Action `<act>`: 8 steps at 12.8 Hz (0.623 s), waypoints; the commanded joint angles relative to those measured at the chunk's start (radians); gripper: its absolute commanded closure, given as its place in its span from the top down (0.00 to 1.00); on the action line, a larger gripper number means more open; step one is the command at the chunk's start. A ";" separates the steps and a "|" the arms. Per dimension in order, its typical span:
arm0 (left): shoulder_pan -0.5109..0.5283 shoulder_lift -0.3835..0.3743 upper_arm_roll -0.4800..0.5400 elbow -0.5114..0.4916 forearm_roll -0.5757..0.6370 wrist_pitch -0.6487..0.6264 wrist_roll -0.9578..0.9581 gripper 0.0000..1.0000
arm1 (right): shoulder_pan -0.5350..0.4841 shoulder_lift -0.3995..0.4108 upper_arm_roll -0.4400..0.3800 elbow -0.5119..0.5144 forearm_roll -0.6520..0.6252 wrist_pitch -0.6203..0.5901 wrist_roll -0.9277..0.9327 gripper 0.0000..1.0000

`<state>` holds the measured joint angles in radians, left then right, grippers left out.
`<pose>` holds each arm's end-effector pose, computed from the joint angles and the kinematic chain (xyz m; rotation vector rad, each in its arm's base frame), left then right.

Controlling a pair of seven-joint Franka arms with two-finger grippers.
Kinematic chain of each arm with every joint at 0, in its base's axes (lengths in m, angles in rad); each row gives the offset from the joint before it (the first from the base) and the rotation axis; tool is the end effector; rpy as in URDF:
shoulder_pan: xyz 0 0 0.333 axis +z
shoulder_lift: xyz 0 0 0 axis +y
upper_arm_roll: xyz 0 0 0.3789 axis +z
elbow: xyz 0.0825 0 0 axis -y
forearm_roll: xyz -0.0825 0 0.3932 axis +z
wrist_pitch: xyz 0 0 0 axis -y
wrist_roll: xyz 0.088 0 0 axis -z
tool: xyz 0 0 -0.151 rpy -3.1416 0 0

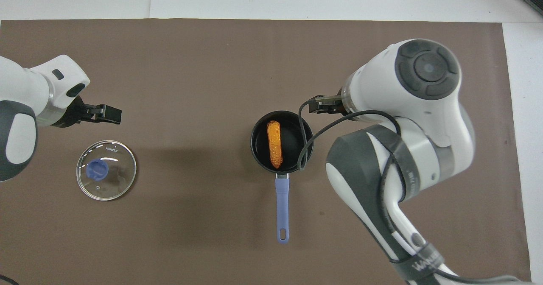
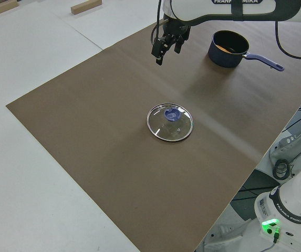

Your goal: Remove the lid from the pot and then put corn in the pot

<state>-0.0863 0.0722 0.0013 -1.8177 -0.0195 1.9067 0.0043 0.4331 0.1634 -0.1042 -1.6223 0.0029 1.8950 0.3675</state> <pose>0.5970 -0.0531 0.5105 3.1198 -0.1296 0.0251 0.6122 0.2141 0.5502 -3.1121 0.0577 -0.1688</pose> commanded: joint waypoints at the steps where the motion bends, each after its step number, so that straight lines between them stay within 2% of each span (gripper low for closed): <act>1: 0.008 0.041 0.012 0.133 0.024 -0.118 -0.001 1.00 | -0.079 -0.056 0.012 0.027 -0.012 -0.088 -0.063 1.00; 3: 0.058 0.037 0.013 0.136 0.015 -0.136 0.040 1.00 | -0.132 -0.108 0.011 0.028 -0.006 -0.155 -0.123 1.00; 5: 0.060 0.028 0.014 0.146 0.013 -0.168 0.026 1.00 | -0.178 -0.145 0.011 0.028 0.005 -0.215 -0.156 1.00; 8: 0.060 0.009 0.013 0.224 0.016 -0.291 0.026 1.00 | -0.244 -0.194 0.011 0.028 0.008 -0.296 -0.223 1.00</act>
<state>-0.0267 0.0873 0.0177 -1.6625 -0.0175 1.7051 0.0266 0.2316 -0.0001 -0.1048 -1.5871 0.0017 1.6394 0.1943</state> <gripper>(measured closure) 0.000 0.000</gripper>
